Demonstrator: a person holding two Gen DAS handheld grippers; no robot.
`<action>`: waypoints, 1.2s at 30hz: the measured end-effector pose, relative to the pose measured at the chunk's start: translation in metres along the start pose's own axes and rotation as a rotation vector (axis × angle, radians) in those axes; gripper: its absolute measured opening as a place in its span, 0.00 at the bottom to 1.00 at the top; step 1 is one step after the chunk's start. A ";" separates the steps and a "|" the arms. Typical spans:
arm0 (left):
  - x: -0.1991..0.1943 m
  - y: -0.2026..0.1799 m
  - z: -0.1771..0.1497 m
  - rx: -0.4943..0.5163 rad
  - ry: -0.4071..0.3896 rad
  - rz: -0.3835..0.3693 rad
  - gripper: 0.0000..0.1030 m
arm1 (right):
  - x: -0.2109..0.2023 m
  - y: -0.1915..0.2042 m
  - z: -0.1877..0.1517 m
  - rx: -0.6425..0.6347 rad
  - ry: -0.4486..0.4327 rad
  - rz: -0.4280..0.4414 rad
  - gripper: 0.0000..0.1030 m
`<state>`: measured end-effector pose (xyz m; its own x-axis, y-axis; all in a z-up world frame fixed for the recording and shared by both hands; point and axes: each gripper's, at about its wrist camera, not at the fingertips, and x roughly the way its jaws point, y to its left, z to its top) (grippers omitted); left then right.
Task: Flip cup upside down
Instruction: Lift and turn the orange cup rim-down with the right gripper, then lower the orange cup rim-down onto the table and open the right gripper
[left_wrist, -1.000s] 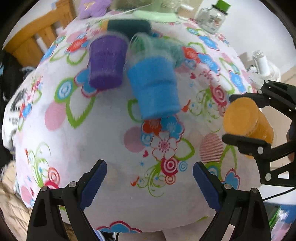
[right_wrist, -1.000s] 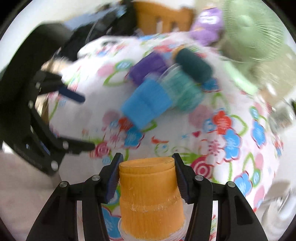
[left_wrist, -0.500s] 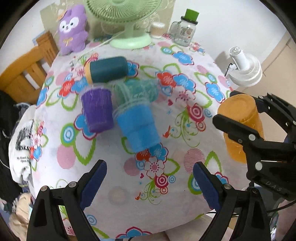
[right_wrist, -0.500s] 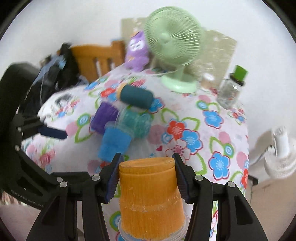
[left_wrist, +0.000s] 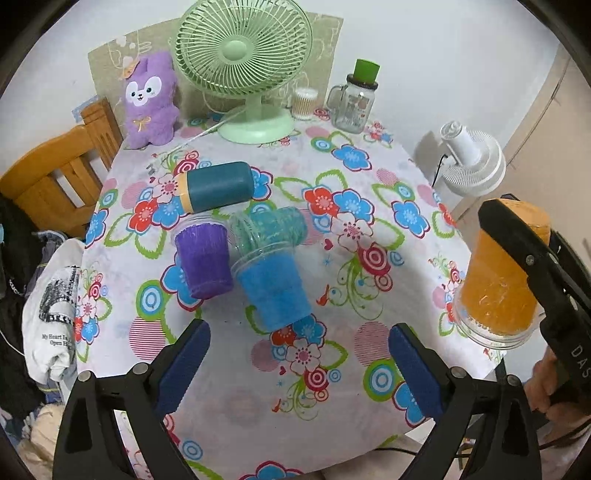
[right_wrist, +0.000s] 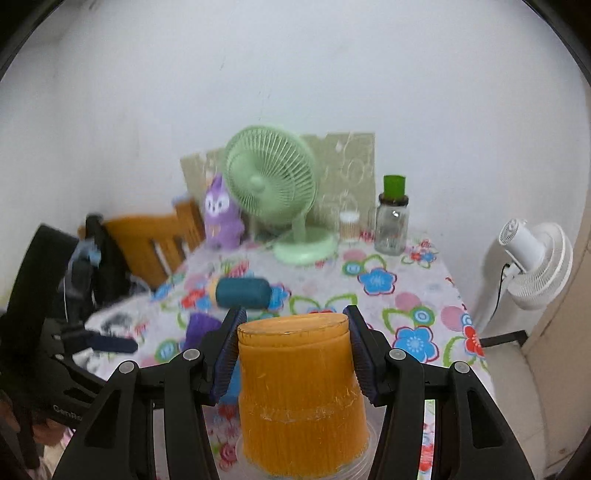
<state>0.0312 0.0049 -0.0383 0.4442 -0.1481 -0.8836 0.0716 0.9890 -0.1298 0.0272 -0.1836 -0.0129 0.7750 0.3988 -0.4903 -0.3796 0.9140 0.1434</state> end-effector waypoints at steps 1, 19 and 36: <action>0.002 0.000 -0.001 0.000 -0.006 0.009 0.96 | 0.001 -0.003 -0.004 0.025 -0.012 0.001 0.56; 0.076 0.032 -0.037 -0.098 -0.016 0.085 0.96 | 0.104 -0.040 -0.089 0.187 -0.038 -0.053 0.56; 0.079 0.034 -0.054 -0.127 0.036 0.060 0.96 | 0.088 -0.026 -0.108 0.202 0.129 -0.036 0.60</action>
<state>0.0201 0.0272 -0.1368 0.4116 -0.0910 -0.9068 -0.0689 0.9890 -0.1306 0.0506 -0.1799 -0.1529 0.7105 0.3646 -0.6019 -0.2340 0.9291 0.2866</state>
